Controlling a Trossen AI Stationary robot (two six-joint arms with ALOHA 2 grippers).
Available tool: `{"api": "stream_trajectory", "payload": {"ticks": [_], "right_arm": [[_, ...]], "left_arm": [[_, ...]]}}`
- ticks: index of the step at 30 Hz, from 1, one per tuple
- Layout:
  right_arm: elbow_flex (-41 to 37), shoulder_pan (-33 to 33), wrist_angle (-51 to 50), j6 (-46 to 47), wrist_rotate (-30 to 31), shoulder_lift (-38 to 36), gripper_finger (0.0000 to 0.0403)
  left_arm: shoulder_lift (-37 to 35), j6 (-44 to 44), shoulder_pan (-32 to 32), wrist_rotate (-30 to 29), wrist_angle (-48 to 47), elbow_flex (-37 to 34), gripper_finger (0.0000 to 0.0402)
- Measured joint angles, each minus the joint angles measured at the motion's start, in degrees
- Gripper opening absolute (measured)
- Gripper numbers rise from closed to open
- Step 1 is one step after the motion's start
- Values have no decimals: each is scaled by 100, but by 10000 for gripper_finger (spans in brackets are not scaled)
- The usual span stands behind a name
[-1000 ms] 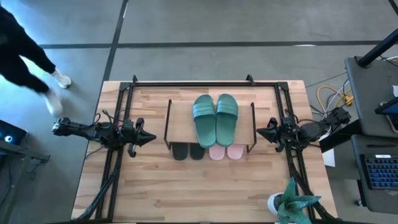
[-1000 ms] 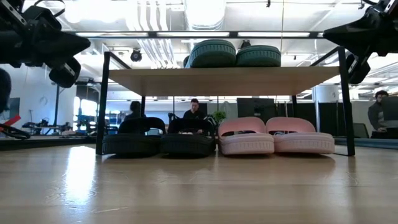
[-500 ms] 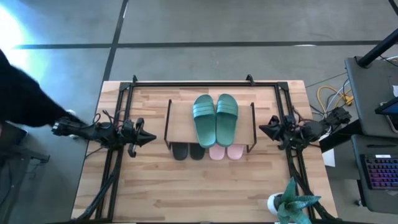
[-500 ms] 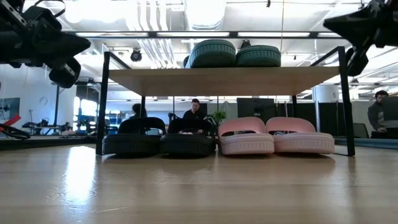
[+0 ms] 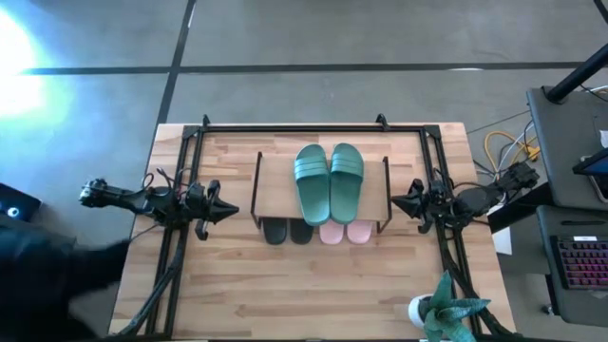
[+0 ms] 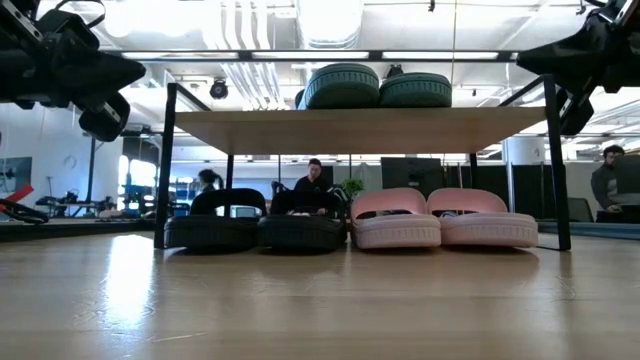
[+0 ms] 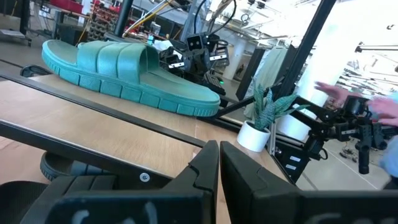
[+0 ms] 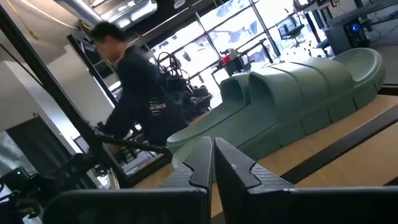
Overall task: Pick and place slides into the shelf
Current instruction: Return to Home Position
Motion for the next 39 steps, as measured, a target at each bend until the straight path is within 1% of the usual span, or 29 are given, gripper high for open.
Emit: {"api": "stream_trajectory", "payload": {"ticks": [3, 6, 9, 11, 14, 16, 18, 21, 23, 25, 28, 34, 35, 36, 39], "right_arm": [[0, 1, -59, 55, 81, -6, 9], [0, -2, -97, 283, 548, -4, 9], [0, 1, -201, 574, 802, -11, 9], [0, -1, -314, 1056, 856, -11, 9], [0, -2, -579, 2037, 811, -11, 9], [0, -66, -765, 2444, 433, -11, 9], [7, -218, -753, 2651, -196, -11, 9], [7, -579, -770, 2624, -1161, -85, 9], [7, -839, -806, 2550, -1536, -223, 9], [7, -1062, -749, 2550, -1647, -282, 9], [4, -1257, -644, 2638, -1659, -238, 9], [4, -1313, -644, 2597, -1685, -280, 9], [4, -1314, -707, 2478, -1781, -280, 9], [4, -1314, -796, 2421, -2000, -280, 9], [4, -1371, -926, 2417, -2825, -276, 9]], "left_arm": [[-2, 0, 0, 0, 0, 0, 2], [1, 0, 0, 0, 0, -2, 2], [-4, 0, 0, 0, -2, -2, 2], [-3, 0, 0, 0, -1, -2, 2], [2, 0, 0, 0, -2, -2, 2], [-4, 0, 0, 0, -2, -2, 2], [-4, 0, 0, -1, -2, -2, 2], [-4, 0, 0, 0, -2, -2, 2], [5, 0, 0, 0, -2, -2, 2], [-1, 0, 0, 0, -2, -2, 2], [1, 0, 0, -3, -2, -2, 2], [26, 0, -2, 0, 13, -2, 2], [26, 0, 0, -2, 22, -2, 2], [42, 0, 0, -2, 28, -2, 2], [70, 0, -2, -7, 57, -2, 2]]}}
